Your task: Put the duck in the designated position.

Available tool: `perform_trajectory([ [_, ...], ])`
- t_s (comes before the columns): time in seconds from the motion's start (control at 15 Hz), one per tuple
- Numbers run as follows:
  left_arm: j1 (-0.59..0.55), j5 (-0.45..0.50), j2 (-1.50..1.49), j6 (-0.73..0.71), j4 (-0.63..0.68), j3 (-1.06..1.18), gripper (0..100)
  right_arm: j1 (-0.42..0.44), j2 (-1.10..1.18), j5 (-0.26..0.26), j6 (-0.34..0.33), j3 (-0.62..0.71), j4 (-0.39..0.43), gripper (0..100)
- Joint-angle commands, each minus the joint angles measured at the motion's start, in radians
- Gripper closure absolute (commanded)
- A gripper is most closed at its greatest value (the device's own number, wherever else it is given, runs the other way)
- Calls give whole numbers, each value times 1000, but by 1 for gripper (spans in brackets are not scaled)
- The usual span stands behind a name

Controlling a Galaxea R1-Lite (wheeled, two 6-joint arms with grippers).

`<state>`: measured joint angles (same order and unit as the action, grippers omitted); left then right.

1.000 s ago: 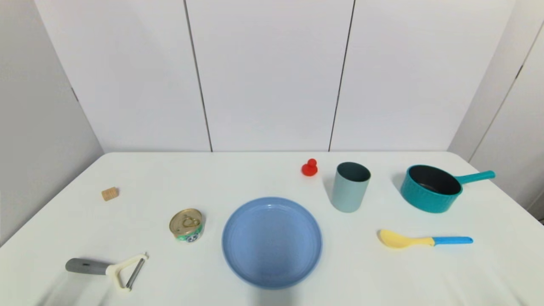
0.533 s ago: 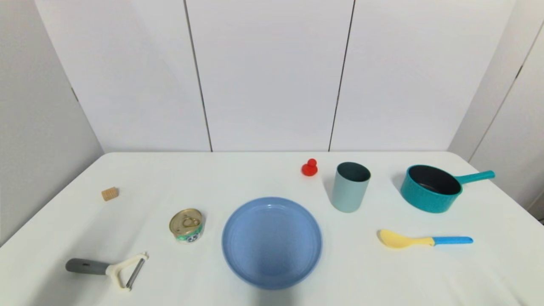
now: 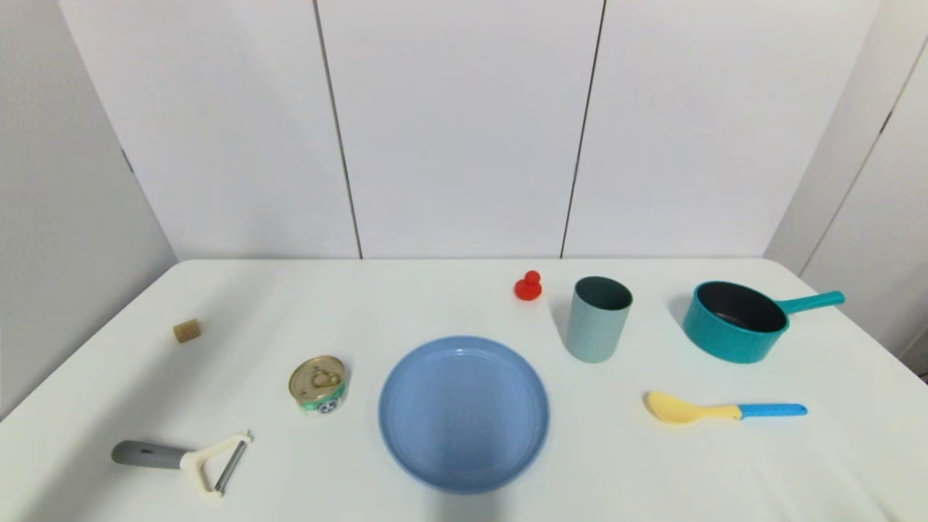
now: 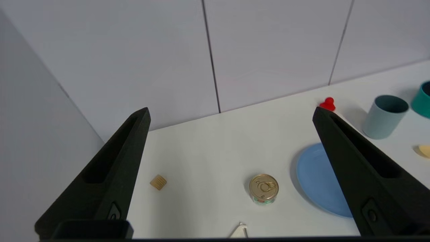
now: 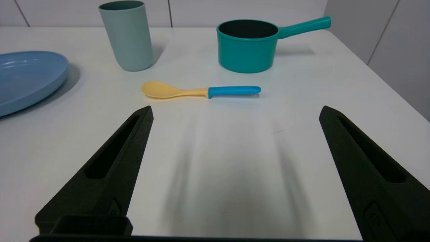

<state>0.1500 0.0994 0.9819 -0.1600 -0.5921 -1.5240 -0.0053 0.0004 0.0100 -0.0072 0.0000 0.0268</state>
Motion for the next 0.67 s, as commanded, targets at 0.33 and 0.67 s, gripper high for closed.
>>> perform_trajectory([
  [0.33,244,68,483,-225,-376,-453,0,1,0,1,0,9,1,0],
  [0.67,347,74,629,-288,-316,-455,0,-1,0,1,0,9,-1,0],
])
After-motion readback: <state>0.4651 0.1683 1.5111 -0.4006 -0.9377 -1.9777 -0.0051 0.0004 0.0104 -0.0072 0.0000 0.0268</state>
